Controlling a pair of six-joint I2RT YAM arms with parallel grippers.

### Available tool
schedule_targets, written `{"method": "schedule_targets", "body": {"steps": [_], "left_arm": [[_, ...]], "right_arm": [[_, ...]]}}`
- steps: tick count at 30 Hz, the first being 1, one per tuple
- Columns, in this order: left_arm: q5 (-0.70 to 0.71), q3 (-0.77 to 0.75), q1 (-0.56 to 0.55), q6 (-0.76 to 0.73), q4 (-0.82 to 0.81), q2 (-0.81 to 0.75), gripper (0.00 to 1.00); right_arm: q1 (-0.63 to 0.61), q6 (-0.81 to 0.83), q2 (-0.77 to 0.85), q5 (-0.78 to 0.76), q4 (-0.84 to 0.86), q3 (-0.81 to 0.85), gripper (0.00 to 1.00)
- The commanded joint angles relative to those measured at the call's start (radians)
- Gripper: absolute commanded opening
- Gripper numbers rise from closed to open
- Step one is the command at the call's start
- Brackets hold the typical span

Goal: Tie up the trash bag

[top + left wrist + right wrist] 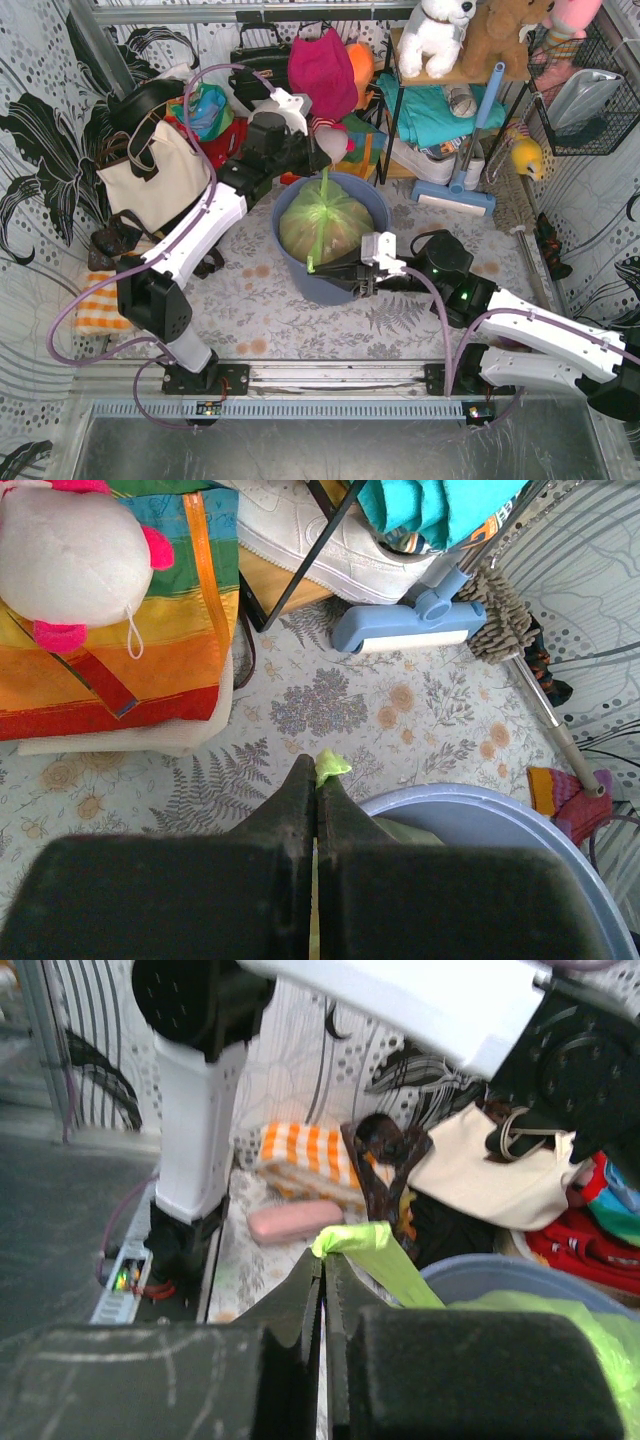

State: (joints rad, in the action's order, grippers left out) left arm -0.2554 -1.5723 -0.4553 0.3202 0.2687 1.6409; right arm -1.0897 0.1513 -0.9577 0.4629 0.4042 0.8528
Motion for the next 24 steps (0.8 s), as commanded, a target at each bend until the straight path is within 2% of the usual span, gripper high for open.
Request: {"method": "schedule_targets", "body": {"steps": [1, 6, 9, 13, 15, 18, 23, 24], "left_arm": [[0.023, -0.044, 0.018, -0.018, -0.047, 0.036, 0.00], [0.020, -0.057, 0.022, -0.008, -0.057, 0.054, 0.00], [0.017, -0.090, 0.025, 0.000, -0.056, 0.069, 0.00], [0.006, -0.165, 0.028, 0.004, -0.040, 0.081, 0.00], [0.001, -0.161, 0.028, 0.010, -0.050, 0.071, 0.00], [-0.026, -0.111, 0.028, 0.021, -0.075, 0.050, 0.00], [-0.083, 0.019, 0.028, 0.041, -0.142, 0.009, 0.00], [-0.088, 0.039, 0.028, 0.045, -0.149, 0.004, 0.00]], "right_arm": [[-0.007, -0.129, 0.020, 0.062, 0.253, 0.017, 0.00], [-0.006, -0.153, 0.004, 0.032, 0.415, -0.002, 0.00], [-0.007, -0.133, -0.015, 0.006, 0.440, 0.014, 0.00], [-0.007, -0.115, -0.009, -0.062, 0.370, 0.035, 0.00], [-0.007, -0.116, 0.007, -0.107, 0.278, 0.038, 0.00], [-0.006, -0.154, 0.045, -0.160, 0.178, -0.009, 0.00], [-0.007, -0.209, 0.109, -0.201, 0.172, -0.102, 0.00], [-0.007, -0.209, 0.115, -0.204, 0.163, -0.098, 0.03]]}}
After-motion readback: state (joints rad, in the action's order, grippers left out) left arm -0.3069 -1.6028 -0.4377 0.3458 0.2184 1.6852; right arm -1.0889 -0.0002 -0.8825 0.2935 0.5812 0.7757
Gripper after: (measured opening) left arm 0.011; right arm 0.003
